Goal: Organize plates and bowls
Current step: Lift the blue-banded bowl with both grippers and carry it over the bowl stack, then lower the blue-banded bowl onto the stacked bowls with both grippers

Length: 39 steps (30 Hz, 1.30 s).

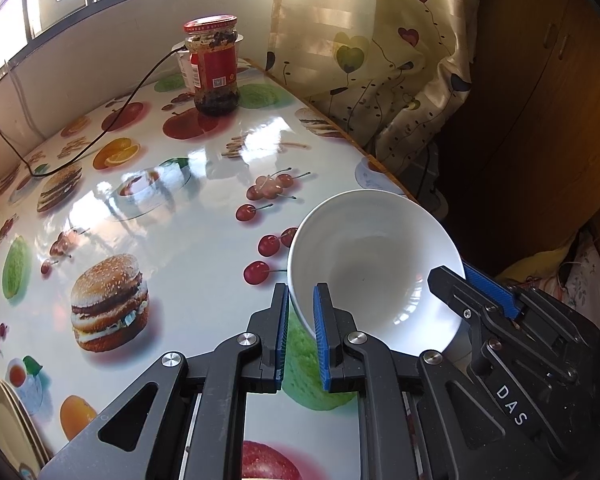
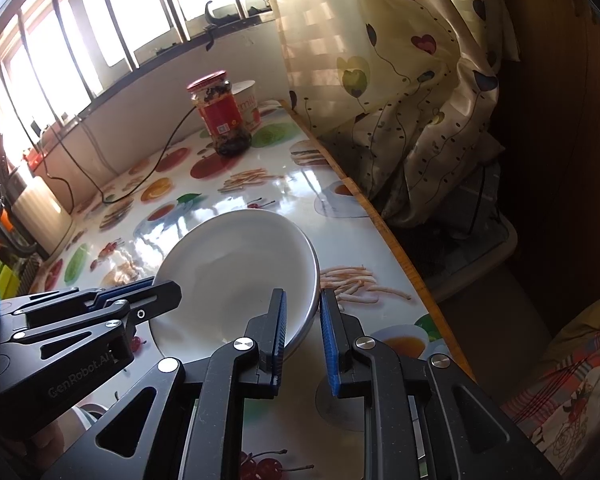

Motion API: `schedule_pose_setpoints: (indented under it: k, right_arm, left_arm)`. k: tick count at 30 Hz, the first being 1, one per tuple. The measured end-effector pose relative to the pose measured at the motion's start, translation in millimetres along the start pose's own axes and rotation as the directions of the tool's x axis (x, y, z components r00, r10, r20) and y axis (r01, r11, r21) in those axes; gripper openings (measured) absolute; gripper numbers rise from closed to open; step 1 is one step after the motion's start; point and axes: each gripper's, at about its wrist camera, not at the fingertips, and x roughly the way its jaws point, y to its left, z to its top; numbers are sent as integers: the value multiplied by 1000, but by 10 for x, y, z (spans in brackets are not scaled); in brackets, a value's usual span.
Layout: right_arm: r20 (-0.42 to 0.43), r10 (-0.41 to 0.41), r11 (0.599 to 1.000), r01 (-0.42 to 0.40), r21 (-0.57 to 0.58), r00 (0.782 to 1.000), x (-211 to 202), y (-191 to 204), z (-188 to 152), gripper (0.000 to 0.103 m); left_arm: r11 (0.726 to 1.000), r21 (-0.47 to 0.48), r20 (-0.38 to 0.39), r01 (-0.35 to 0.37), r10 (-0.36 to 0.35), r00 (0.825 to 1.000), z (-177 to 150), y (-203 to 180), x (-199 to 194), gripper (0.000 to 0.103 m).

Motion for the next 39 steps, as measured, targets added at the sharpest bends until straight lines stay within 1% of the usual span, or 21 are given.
schedule_pose_setpoints:
  k: [6,15,39]
  right_arm:
    - [9,6,1000,-6,-1,1000,-51,-16,20,17]
    - [32,8,1000,-8,-11,999,-233,49,-38,17]
    - [85,18,999,-14,-42,996,-739,322,-222,17]
  left_arm:
    - [1000,-6,9,3,-3,1000,-26,8,-67,13]
    - [1000,-12,34,12,-12,999,-85,21,-206,13]
    - [999,-37,103,32,-28,994,-331,89,-687,13]
